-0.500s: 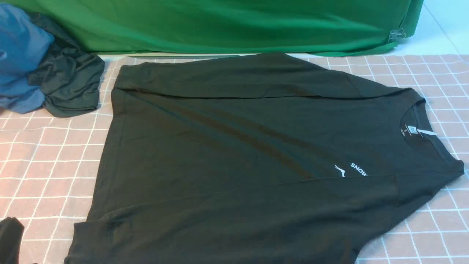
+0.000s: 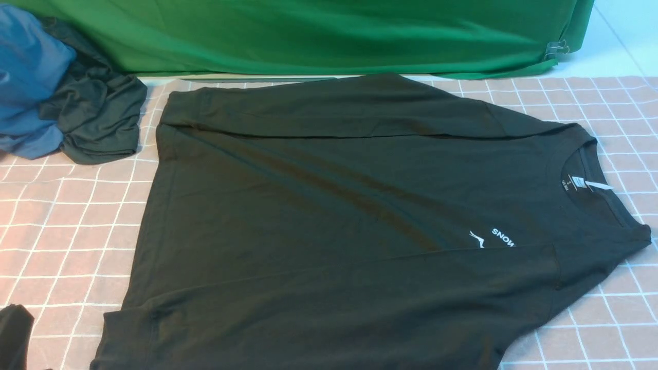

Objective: Fold a long-sleeved shirt over a pink coffee tablecloth.
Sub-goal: 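Grasp the left edge of the dark T-shirt lying flat on the table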

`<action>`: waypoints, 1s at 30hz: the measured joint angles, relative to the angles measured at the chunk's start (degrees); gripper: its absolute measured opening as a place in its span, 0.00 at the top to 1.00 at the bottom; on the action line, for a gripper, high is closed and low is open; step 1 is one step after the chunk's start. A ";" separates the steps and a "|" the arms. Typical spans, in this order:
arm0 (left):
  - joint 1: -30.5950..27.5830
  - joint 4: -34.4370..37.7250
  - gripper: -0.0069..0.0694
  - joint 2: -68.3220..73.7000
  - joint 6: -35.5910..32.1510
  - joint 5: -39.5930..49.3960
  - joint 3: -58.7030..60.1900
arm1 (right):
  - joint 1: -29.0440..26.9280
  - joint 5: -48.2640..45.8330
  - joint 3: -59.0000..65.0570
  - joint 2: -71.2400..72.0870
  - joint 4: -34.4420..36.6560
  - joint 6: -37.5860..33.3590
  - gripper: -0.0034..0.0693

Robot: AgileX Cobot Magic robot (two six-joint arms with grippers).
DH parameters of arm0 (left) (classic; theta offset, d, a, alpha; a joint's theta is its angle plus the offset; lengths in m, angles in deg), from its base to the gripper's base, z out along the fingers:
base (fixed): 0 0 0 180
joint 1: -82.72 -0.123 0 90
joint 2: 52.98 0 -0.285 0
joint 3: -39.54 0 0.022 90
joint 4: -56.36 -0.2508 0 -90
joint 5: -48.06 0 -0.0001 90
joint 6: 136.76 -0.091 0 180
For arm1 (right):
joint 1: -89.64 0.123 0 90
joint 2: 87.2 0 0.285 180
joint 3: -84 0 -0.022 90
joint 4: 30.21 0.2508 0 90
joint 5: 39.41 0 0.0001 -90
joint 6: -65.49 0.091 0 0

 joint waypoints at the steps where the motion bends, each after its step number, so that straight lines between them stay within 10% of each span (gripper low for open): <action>1: 0.00 0.00 0.89 0.00 0.00 0.00 0.00 | 0.00 0.00 0.00 0.00 0.00 0.00 0.62; 30: 0.00 -1.00 0.89 0.00 0.06 -3.74 0.00 | 0.00 0.05 0.00 0.00 -0.97 -4.64 0.62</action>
